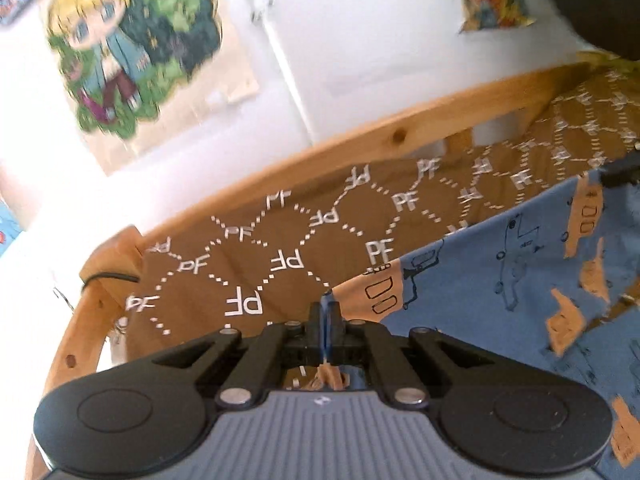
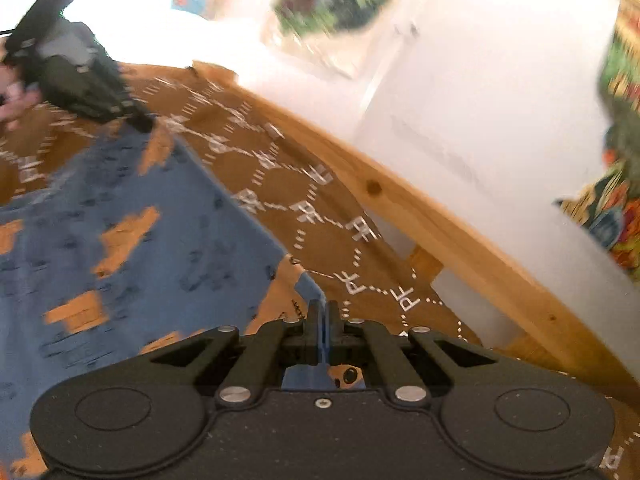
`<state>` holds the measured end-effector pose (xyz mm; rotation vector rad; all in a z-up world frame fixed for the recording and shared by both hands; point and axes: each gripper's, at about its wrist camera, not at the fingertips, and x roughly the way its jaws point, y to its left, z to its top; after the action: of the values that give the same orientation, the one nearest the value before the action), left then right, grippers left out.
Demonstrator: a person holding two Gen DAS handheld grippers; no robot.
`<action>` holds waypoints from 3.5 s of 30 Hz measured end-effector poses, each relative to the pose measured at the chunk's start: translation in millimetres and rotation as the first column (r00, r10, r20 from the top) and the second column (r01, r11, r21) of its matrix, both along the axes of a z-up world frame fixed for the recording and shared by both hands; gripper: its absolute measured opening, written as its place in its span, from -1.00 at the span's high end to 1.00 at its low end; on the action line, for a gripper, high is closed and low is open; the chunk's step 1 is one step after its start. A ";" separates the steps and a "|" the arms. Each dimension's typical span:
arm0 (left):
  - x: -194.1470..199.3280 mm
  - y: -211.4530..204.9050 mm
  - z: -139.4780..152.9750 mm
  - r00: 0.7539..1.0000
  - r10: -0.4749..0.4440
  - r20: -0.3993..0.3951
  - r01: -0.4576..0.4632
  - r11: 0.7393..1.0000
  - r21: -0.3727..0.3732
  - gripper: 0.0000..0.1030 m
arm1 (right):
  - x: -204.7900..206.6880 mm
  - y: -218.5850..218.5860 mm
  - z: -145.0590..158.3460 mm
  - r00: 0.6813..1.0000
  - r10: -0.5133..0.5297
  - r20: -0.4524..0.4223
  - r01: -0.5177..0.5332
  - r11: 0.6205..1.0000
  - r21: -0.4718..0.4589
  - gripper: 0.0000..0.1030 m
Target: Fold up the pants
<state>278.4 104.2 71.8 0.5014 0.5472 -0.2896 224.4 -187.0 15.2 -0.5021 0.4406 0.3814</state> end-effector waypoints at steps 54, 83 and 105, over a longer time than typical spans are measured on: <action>-158.7 -93.0 -81.9 0.915 -0.305 -0.264 0.257 0.945 -0.200 -0.70 | -172.1 -51.0 -85.0 0.924 -0.300 -0.235 0.319 0.946 0.046 -0.56; -122.9 -194.1 -156.1 0.749 -0.359 -0.556 0.001 0.841 -0.542 0.61 | -16.4 -166.6 -78.9 0.445 -0.532 -0.720 0.840 -0.030 0.542 -0.27; -152.5 -197.5 -139.8 0.823 -0.364 -0.436 0.126 0.866 -0.485 0.88 | -29.1 -210.6 -29.2 0.600 -0.422 -0.680 0.788 0.166 0.593 0.88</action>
<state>125.9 -93.3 -68.0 0.0395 0.9136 -0.8023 195.2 -397.5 -14.0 0.8526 0.7083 -0.1857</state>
